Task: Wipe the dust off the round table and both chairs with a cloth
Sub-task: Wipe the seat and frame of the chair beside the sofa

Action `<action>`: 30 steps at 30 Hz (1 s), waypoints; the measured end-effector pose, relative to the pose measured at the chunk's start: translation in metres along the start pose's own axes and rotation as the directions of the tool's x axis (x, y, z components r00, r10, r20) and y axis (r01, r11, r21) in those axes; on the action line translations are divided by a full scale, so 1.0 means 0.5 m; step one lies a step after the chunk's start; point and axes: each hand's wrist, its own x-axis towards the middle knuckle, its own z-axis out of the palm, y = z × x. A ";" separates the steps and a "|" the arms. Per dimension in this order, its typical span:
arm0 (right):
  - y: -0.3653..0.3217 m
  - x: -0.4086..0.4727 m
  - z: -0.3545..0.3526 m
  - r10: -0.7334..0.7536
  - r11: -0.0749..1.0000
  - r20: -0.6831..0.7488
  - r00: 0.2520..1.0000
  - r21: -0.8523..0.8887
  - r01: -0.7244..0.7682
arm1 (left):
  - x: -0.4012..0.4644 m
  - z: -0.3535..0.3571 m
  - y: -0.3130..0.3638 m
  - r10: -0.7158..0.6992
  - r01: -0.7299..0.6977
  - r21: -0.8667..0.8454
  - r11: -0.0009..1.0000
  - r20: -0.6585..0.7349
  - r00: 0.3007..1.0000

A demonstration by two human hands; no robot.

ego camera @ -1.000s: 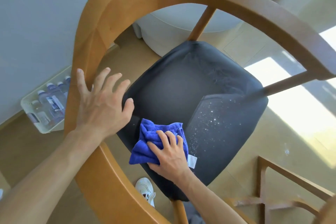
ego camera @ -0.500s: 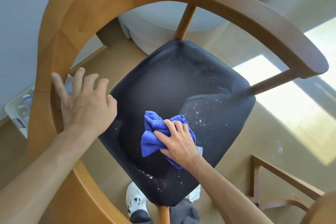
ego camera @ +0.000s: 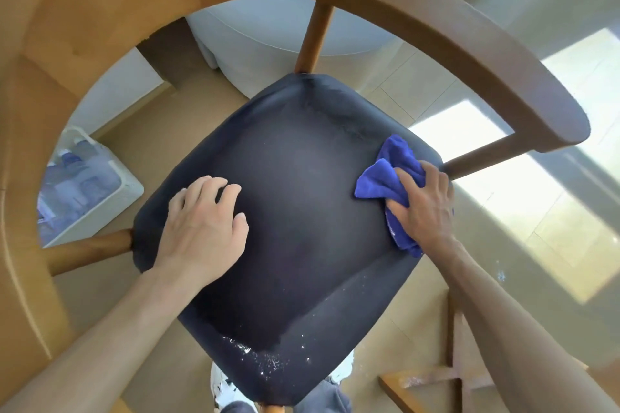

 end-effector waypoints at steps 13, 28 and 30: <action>-0.033 -0.041 0.014 0.377 0.918 -0.086 0.922 0.163 -0.361 | -0.019 0.024 -0.007 -0.090 0.098 -0.078 0.992 0.100 0.991; -0.325 -0.374 0.095 0.153 0.972 0.050 0.987 0.173 -0.159 | -0.067 0.007 -0.023 -0.093 0.104 -0.104 0.989 0.104 0.990; -0.364 -0.423 0.108 0.034 0.977 0.086 0.996 0.207 -0.051 | -0.076 0.004 -0.025 -0.088 0.098 -0.100 0.990 0.094 0.992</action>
